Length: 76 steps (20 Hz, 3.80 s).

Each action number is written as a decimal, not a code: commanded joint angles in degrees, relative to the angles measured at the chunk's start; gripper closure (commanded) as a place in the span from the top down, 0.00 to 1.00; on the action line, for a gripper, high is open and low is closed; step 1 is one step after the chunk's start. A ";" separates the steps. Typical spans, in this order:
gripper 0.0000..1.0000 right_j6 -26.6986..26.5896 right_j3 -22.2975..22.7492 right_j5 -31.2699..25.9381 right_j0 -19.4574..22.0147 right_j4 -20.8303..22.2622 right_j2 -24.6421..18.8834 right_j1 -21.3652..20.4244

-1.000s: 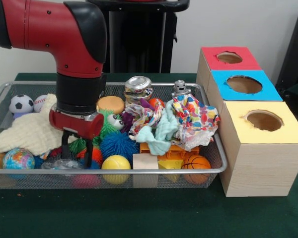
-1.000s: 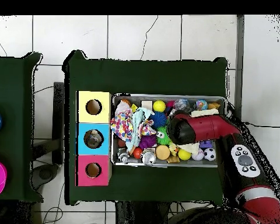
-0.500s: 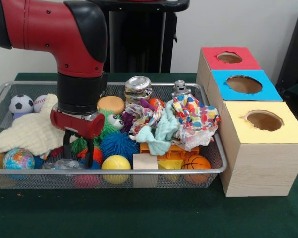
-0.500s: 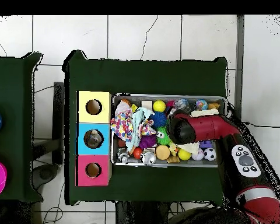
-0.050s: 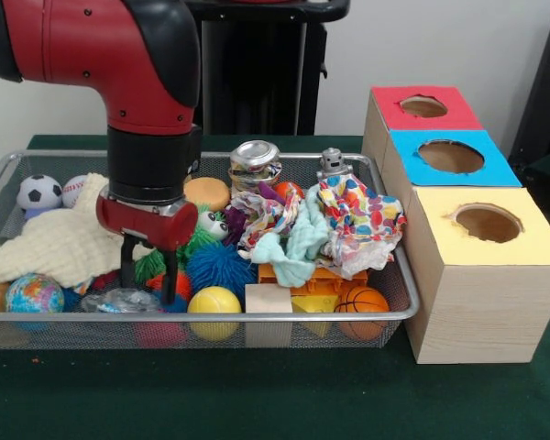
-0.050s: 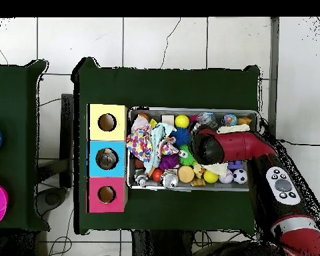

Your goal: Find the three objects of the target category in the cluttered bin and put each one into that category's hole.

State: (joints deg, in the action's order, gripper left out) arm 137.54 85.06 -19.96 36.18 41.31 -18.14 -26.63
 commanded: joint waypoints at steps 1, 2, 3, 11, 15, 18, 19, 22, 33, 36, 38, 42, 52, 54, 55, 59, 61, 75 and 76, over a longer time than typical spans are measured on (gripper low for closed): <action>1.00 2.77 5.56 -0.68 -1.28 -3.84 -1.31 -3.10; 1.00 2.17 5.81 -0.60 -0.98 -4.06 -1.59 -3.16; 1.00 1.66 5.60 -0.72 -0.92 -4.19 -1.59 -2.83; 1.00 1.69 5.85 -0.18 -1.82 -4.77 -0.11 -3.02; 1.00 1.07 5.21 0.24 -2.51 -3.91 0.94 -3.06; 1.00 -0.14 2.90 0.57 -2.73 -2.18 2.18 -1.74; 1.00 -0.39 2.34 0.83 -2.80 -1.67 2.60 -1.48; 1.00 -0.42 1.12 1.53 -3.50 -0.35 4.29 -0.57; 1.00 1.50 -4.51 3.94 -7.89 0.65 11.90 3.56; 1.00 3.25 -5.55 3.70 -9.85 0.77 15.41 3.09; 1.00 3.34 -6.86 2.44 -11.14 0.93 17.63 2.47; 1.00 -1.49 -9.61 0.53 -9.42 -0.06 16.24 2.79; 1.00 -1.71 -8.41 5.57 -8.22 -0.93 12.85 4.12; 1.00 -0.21 -7.49 5.60 -9.27 -1.57 13.47 3.85; 1.00 0.42 -7.19 5.00 -9.94 -2.05 13.90 3.56; 1.00 2.85 -5.72 3.67 -12.58 -3.49 15.99 1.54; 1.00 3.00 -5.47 2.66 -13.06 -4.09 16.46 1.00; 1.00 1.82 -3.29 8.88 -9.64 -3.68 13.67 5.27; 1.00 1.53 -3.27 9.07 -9.24 -3.83 13.07 5.72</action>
State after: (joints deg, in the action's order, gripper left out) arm 137.54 77.59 -13.63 24.48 38.10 -1.11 -24.57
